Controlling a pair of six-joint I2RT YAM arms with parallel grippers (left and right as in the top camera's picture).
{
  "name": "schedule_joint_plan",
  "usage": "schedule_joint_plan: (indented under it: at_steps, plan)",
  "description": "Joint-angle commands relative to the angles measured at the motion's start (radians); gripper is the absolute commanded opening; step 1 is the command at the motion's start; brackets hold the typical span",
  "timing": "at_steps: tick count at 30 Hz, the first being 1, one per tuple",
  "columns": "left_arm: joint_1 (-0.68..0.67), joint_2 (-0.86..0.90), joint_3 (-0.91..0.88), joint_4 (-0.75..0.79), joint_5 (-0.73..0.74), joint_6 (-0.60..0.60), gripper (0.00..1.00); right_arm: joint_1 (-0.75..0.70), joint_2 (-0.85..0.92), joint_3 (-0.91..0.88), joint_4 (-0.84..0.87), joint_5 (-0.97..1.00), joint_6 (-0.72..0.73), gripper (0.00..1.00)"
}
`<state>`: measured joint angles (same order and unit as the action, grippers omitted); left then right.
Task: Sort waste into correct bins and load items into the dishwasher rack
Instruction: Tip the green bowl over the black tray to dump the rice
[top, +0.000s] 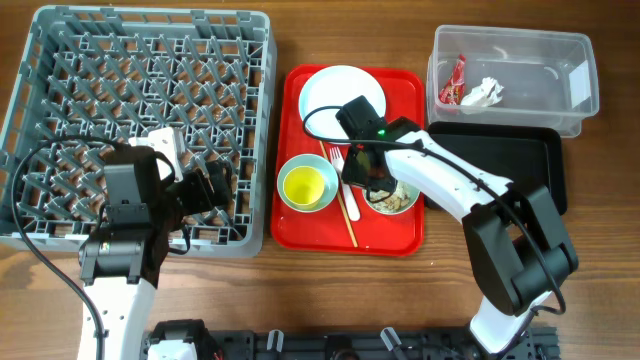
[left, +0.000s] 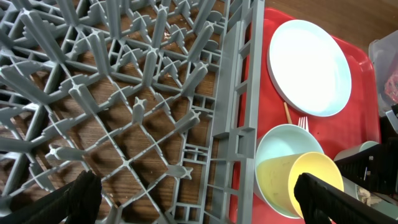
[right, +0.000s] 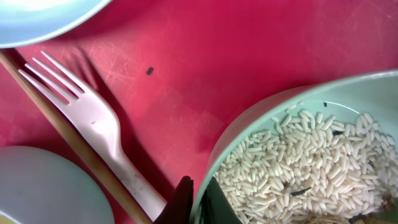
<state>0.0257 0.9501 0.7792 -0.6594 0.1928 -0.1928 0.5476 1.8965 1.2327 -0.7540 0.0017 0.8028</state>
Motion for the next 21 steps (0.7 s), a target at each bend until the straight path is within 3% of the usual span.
schedule_joint_plan:
  at_steps: [1,10,21]
  plan:
    - [0.005,-0.002,0.019,-0.001,0.016,-0.002,1.00,-0.002,0.001,0.019,-0.026,-0.001,-0.031,0.04]
    - [0.004,-0.002,0.019,0.000,0.016,-0.002,1.00,-0.067,-0.187,0.137,-0.148,-0.045,-0.219,0.04]
    - [0.004,-0.002,0.019,0.000,0.016,-0.002,1.00,-0.520,-0.249,0.087,-0.164,-0.569,-0.581,0.04]
